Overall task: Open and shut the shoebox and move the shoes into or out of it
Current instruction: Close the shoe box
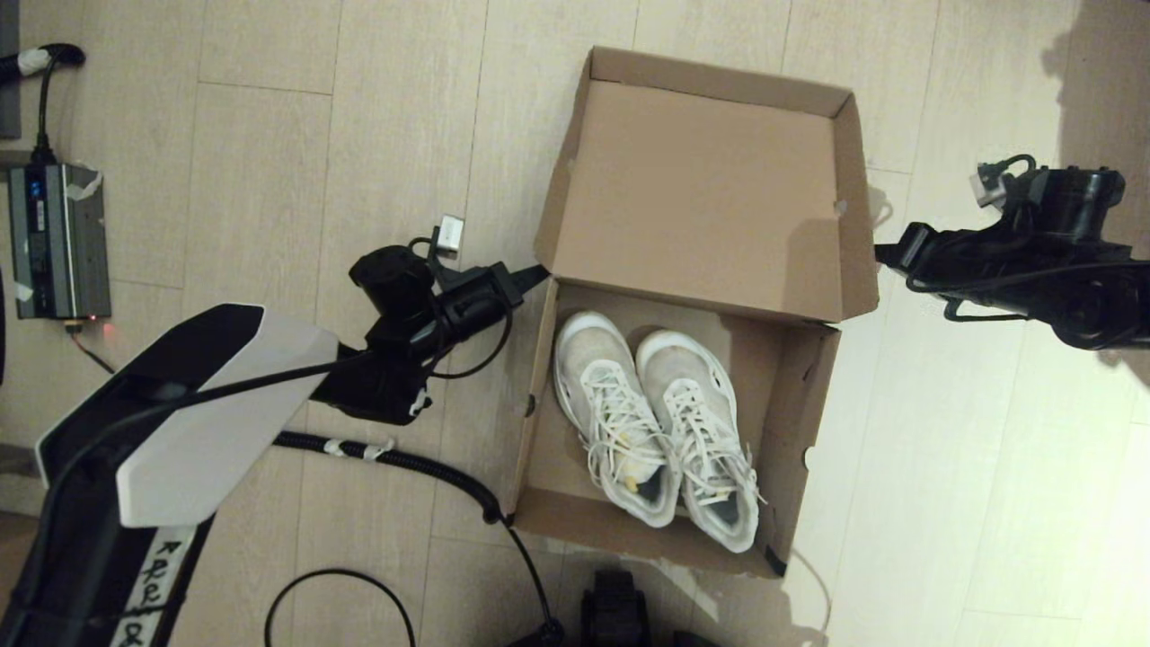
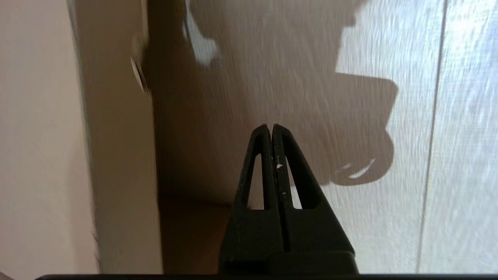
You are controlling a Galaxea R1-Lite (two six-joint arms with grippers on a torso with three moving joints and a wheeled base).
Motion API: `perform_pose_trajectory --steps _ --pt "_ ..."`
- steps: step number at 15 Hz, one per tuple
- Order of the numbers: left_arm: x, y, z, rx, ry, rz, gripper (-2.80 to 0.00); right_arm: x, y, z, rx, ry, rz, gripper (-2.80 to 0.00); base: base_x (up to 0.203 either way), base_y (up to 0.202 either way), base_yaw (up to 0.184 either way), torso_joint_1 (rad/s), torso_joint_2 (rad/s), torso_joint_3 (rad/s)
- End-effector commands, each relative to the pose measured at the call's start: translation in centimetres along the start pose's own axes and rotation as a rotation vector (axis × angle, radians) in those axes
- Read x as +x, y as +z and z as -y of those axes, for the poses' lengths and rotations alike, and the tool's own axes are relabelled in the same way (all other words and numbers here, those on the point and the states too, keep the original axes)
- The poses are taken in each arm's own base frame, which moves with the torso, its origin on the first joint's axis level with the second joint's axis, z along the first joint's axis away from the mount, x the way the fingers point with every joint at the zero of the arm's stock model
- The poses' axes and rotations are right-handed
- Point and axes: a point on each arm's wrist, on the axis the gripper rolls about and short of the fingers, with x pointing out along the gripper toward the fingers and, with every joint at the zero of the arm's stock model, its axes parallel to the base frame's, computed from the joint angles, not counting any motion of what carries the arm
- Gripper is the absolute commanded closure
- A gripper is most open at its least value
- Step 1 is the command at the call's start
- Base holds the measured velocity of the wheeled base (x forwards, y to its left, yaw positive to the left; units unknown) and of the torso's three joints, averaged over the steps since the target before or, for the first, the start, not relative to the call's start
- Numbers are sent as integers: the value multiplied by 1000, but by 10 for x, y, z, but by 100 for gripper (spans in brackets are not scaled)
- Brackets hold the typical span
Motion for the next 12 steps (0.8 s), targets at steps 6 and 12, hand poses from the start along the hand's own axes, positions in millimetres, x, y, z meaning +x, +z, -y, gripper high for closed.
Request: perform_pose_trajectory --steps 6,12 --pt "-36 18 8 14 19 2 0 30 7 9 132 21 -8 0 0 0 0 0 0 0" --pt "-29 39 -2 76 -4 52 0 37 24 1 270 64 34 0 0 0 0 0 0 0"
